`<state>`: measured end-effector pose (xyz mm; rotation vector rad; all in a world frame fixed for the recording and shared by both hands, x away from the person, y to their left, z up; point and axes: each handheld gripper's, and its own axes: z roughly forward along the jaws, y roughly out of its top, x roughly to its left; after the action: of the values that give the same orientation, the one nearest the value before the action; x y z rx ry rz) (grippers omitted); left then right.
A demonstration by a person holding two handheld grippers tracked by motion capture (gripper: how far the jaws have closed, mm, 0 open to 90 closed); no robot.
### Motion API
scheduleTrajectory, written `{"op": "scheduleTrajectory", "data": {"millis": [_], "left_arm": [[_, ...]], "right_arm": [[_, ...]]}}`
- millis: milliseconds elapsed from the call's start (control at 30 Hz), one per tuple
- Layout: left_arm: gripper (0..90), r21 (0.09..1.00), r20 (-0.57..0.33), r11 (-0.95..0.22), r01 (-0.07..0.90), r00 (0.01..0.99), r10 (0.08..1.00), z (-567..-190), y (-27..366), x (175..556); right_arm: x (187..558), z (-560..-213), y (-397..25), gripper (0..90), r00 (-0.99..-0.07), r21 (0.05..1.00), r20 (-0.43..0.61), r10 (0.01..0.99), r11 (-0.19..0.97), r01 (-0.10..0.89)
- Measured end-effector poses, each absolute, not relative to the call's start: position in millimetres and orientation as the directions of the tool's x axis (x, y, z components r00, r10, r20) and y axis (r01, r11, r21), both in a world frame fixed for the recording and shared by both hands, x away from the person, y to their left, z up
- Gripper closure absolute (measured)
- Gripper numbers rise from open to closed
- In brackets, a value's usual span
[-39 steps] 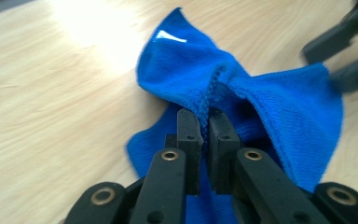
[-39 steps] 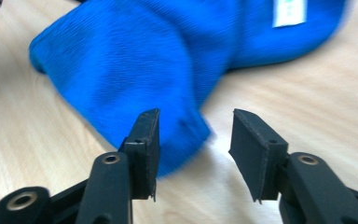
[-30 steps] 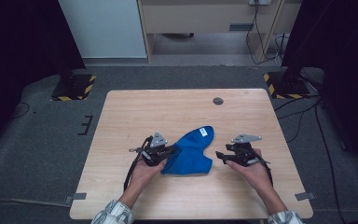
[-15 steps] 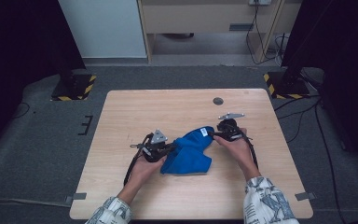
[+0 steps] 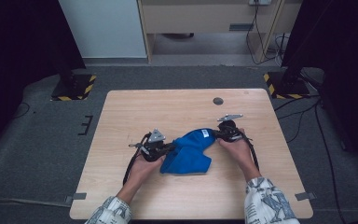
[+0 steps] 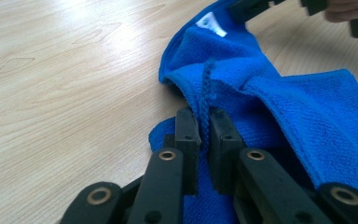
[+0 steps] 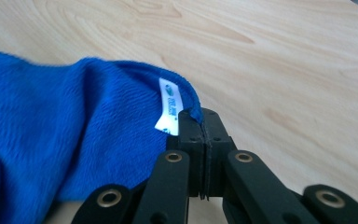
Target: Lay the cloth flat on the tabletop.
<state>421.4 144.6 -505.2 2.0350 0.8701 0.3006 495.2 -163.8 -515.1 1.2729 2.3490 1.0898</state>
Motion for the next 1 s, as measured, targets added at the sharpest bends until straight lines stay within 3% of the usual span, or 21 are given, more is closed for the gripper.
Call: {"op": "scheduleTrajectory", "data": {"millis": [433, 500, 600, 633, 1000], "left_arm": [[79.0, 0.788, -0.137, -0.368, 0.494, 0.723, 0.677, -516, 131, 433], [77.7, 0.786, -0.129, -0.375, 0.492, 0.724, 0.678, -517, 131, 433], [59.0, 0.793, -0.118, -0.358, 0.492, 0.702, 0.703, -514, 136, 432], [57.2, 0.800, -0.111, -0.347, 0.489, 0.690, 0.715, -511, 142, 431], [53.1, 0.835, -0.160, -0.255, 0.488, 0.658, 0.735, -488, 168, 425]], "right_arm": [[394, -516, -219, 89.3, -0.593, 0.728, 0.204, 0.779, 0.284, 0.624], [390, -517, -220, 89.3, -0.595, 0.729, 0.201, 0.778, 0.288, 0.622], [385, -515, -219, 89.1, -0.596, 0.744, 0.205, 0.777, 0.272, 0.611], [386, -511, -215, 88.9, -0.596, 0.756, 0.212, 0.775, 0.256, 0.602], [387, -510, -214, 84.7, -0.590, 0.760, 0.199, 0.782, 0.257, 0.597]]}}
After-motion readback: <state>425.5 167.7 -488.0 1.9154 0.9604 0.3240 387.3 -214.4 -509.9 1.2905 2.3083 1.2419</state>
